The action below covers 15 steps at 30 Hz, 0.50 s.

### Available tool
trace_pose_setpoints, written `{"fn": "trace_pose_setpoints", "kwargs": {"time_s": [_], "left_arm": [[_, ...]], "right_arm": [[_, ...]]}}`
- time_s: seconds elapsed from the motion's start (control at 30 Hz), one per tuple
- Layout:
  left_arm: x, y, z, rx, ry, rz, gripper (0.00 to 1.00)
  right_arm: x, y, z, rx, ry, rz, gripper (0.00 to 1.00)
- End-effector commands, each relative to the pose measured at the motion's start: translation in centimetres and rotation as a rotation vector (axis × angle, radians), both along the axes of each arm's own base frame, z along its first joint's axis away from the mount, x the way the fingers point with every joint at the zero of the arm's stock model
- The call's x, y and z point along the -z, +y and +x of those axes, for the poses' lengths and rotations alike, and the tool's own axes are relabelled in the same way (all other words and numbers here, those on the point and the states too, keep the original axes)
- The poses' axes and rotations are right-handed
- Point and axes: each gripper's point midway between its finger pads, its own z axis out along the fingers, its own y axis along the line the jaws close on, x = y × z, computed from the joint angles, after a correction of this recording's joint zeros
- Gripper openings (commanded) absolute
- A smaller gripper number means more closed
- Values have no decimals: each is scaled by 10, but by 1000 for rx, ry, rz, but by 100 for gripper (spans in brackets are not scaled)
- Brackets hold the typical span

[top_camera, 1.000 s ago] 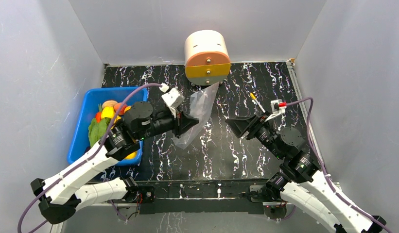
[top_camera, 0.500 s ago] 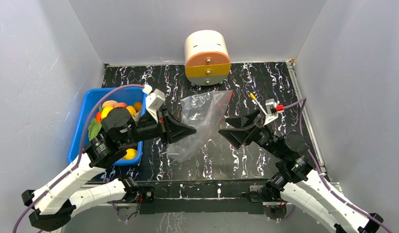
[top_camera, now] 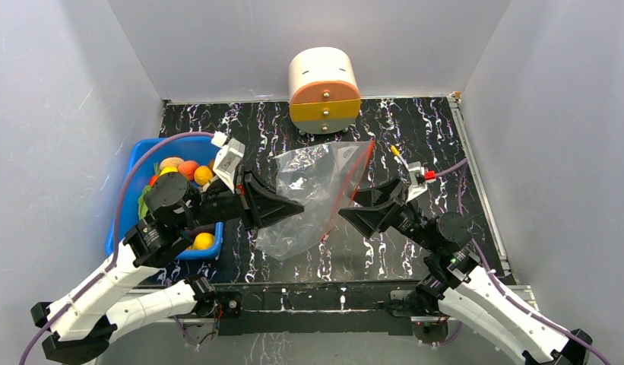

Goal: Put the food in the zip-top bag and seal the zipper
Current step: Pick up the zipper food storage bag at the center of the board.

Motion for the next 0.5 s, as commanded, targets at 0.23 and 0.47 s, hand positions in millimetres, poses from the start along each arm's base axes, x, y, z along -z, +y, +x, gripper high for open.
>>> {"fn": "trace_pose_setpoints", "kwargs": {"time_s": [0.23, 0.47], "left_arm": [[-7, 3, -2, -6, -10, -41, 0], [21, 13, 25, -171, -3, 45, 6]], "right_arm": [[-44, -8, -39, -115, -215, 137, 64], [-46, -19, -44, -85, -222, 161, 1]]}}
